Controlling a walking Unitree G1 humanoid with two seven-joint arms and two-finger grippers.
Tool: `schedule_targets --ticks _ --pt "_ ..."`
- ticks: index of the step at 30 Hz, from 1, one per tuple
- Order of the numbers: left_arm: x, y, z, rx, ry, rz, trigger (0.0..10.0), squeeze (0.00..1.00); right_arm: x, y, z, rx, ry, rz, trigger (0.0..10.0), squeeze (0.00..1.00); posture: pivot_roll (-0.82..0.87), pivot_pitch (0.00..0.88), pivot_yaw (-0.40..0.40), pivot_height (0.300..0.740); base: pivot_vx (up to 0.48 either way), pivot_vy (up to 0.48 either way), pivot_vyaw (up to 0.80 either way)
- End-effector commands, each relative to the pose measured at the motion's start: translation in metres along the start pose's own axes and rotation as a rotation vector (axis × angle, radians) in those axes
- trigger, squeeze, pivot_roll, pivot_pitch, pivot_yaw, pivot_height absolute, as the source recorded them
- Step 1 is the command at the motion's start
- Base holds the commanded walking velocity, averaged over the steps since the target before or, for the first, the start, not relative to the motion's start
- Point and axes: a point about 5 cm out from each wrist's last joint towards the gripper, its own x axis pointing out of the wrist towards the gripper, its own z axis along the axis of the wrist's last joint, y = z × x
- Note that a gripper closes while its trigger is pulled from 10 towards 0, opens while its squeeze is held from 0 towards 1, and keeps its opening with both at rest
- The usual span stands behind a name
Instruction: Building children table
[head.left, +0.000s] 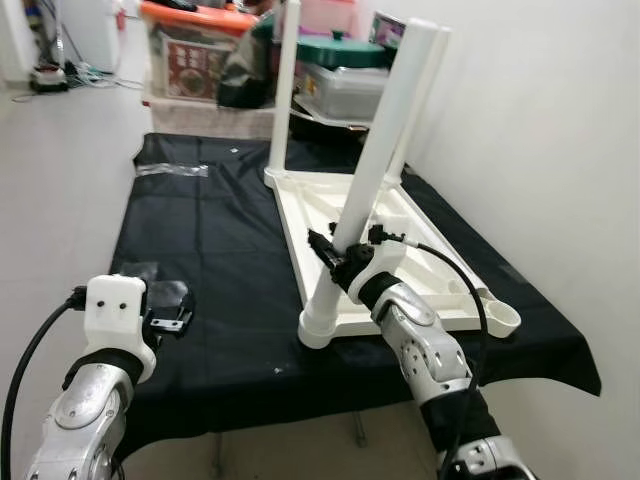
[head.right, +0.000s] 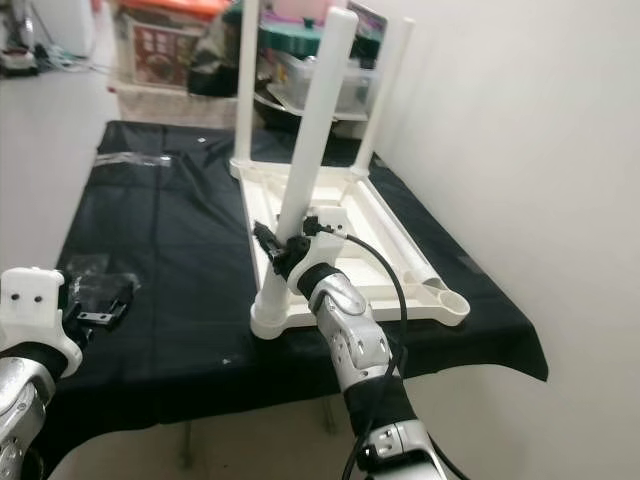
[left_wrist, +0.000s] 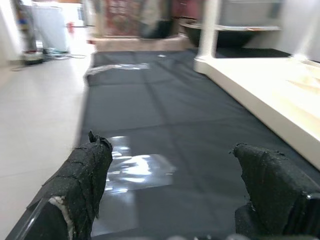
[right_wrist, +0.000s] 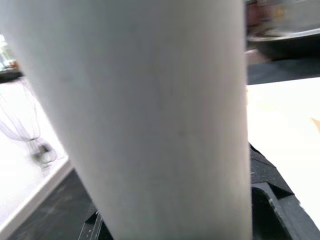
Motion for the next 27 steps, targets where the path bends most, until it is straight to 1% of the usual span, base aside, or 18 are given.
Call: schedule_targets --ticks 1,2,3,4,6,7,8,9,10,13,14,15,18,19,23,25,27 --pt "0.006 0.001 0.001 0.004 0.006 0.006 10.0 0.00 -0.015 -0.030 -0.034 0.049 0.169 -0.230 10.0 0.00 0.12 0.000 -0.116 0.740 0.000 0.000 0.00" --pt "0.006 0.001 0.001 0.004 0.006 0.006 10.0 0.00 -0.015 -0.030 -0.034 0.049 0.169 -0.230 10.0 0.00 0.12 0.000 -0.116 0.740 0.000 0.000 0.00" --pt "0.007 0.001 0.001 0.004 0.005 0.009 10.0 0.00 -0.015 -0.034 -0.034 0.072 0.169 -0.271 10.0 0.00 0.12 0.000 -0.116 0.740 0.000 0.000 0.00" --pt "0.007 0.001 0.001 0.004 0.005 0.009 10.0 0.00 -0.015 -0.034 -0.034 0.072 0.169 -0.271 10.0 0.00 0.12 0.000 -0.116 0.740 0.000 0.000 0.00" --pt "0.009 0.002 0.002 0.007 0.004 0.030 10.0 0.00 -0.017 -0.041 -0.033 0.117 0.183 -0.418 10.0 0.00 0.12 0.000 -0.116 0.740 0.000 0.000 0.00" --pt "0.009 0.002 0.002 0.007 0.004 0.030 10.0 0.00 -0.017 -0.041 -0.033 0.117 0.183 -0.418 10.0 0.00 0.12 0.000 -0.116 0.740 0.000 0.000 0.00" --pt "0.010 0.003 0.001 0.007 0.009 0.047 10.0 0.00 -0.017 -0.041 -0.032 0.133 0.190 -0.459 10.0 0.00 0.12 0.000 -0.117 0.740 0.000 0.000 0.00" --pt "0.010 0.003 0.001 0.007 0.009 0.047 10.0 0.00 -0.017 -0.041 -0.032 0.133 0.190 -0.459 10.0 0.00 0.12 0.000 -0.117 0.740 0.000 0.000 0.00" --pt "0.010 0.005 0.001 0.009 0.015 0.064 10.0 0.00 -0.017 -0.040 -0.031 0.133 0.195 -0.491 10.0 0.00 0.13 0.000 -0.117 0.740 0.000 0.000 0.00" --pt "0.010 0.005 0.001 0.009 0.015 0.064 10.0 0.00 -0.017 -0.040 -0.031 0.133 0.195 -0.491 10.0 0.00 0.13 0.000 -0.117 0.740 0.000 0.000 0.00" --pt "0.010 0.007 0.001 0.011 0.019 0.076 10.0 0.00 -0.017 -0.036 -0.030 0.135 0.190 -0.498 10.0 0.00 0.13 0.000 -0.116 0.740 0.000 0.000 0.00" --pt "0.010 0.008 0.001 0.018 0.021 0.082 10.0 0.00 -0.016 -0.034 -0.029 0.146 0.184 -0.488 10.0 0.77 0.13 0.000 -0.115 0.740 0.000 0.000 0.00" --pt "0.010 0.008 0.001 0.018 0.021 0.082 10.0 0.00 -0.016 -0.034 -0.029 0.146 0.184 -0.488 10.0 0.77 0.13 0.000 -0.115 0.740 0.000 0.000 0.00" --pt "0.010 0.009 0.001 0.022 0.021 0.085 10.0 0.00 -0.016 -0.032 -0.028 0.153 0.180 -0.485 10.0 0.98 0.12 0.000 -0.113 0.740 0.000 0.000 0.00" --pt "0.010 0.009 0.000 0.025 0.021 0.084 10.0 0.00 -0.015 -0.030 -0.025 0.166 0.158 -0.471 10.0 1.00 0.12 0.000 -0.110 0.740 0.000 0.000 0.00" --pt "0.014 0.007 0.001 0.029 0.021 0.077 10.0 0.00 -0.012 -0.026 -0.011 0.177 0.087 -0.428 10.0 1.00 0.11 0.000 -0.104 0.740 0.000 0.000 0.00" --pt "0.014 0.007 0.001 0.029 0.021 0.077 10.0 0.00 -0.012 -0.026 -0.011 0.177 0.087 -0.428 10.0 1.00 0.11 0.000 -0.104 0.740 0.000 0.000 0.00"
